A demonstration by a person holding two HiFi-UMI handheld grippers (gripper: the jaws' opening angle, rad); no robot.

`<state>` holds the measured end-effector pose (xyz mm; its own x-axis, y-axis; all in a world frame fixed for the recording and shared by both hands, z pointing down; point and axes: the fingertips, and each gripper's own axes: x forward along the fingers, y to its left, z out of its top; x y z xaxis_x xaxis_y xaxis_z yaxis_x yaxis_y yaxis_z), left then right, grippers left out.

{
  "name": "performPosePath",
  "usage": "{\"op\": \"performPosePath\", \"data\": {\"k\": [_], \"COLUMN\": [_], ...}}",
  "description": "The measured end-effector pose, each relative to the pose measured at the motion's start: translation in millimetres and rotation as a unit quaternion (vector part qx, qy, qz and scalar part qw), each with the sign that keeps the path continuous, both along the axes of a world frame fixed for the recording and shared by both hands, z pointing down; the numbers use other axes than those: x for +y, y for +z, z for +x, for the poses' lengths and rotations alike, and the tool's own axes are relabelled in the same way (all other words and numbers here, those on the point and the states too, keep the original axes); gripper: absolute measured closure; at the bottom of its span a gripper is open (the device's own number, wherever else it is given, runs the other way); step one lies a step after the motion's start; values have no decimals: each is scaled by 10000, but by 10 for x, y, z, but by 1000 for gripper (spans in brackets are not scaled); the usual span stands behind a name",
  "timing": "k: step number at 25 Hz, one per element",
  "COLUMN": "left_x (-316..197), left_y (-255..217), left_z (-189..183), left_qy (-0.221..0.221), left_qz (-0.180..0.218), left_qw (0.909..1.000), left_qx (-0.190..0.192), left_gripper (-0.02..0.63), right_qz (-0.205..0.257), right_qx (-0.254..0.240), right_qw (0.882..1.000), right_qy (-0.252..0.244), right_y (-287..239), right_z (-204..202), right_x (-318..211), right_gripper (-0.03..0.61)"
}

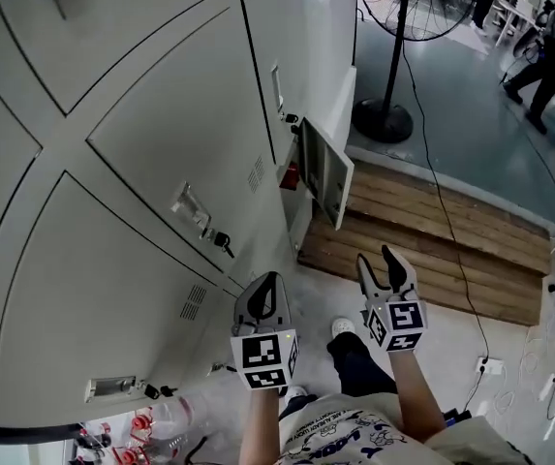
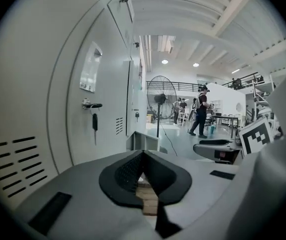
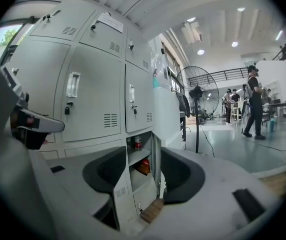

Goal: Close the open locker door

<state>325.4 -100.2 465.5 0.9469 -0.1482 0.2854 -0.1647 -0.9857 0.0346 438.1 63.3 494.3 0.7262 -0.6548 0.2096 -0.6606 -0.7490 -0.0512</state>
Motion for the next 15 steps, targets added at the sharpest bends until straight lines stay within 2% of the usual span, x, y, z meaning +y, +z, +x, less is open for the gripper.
{"op": "performPosePath", "data": {"k": [3,5,15], "left_x": [-40,-56,-217], "left_y": [30,27,17], "left_z": [371,572,1441], "left_qy": [-107,-196,-668], "left_qz": [17,22,17], "left_qw": [9999,9998,9976], "left_qx": [-51,-92,-203], "left_gripper": [609,609,609], "right_qz": [47,46,0], "right_qx": [-61,-98,-197], "right_qw": [9999,9998,9967], "right_qy": [-71,-165,-788], "right_y": [48,56,73], "right_z": [456,700,1734], "right_x": [-59,-97,-514], "right_gripper": [364,399,399]}}
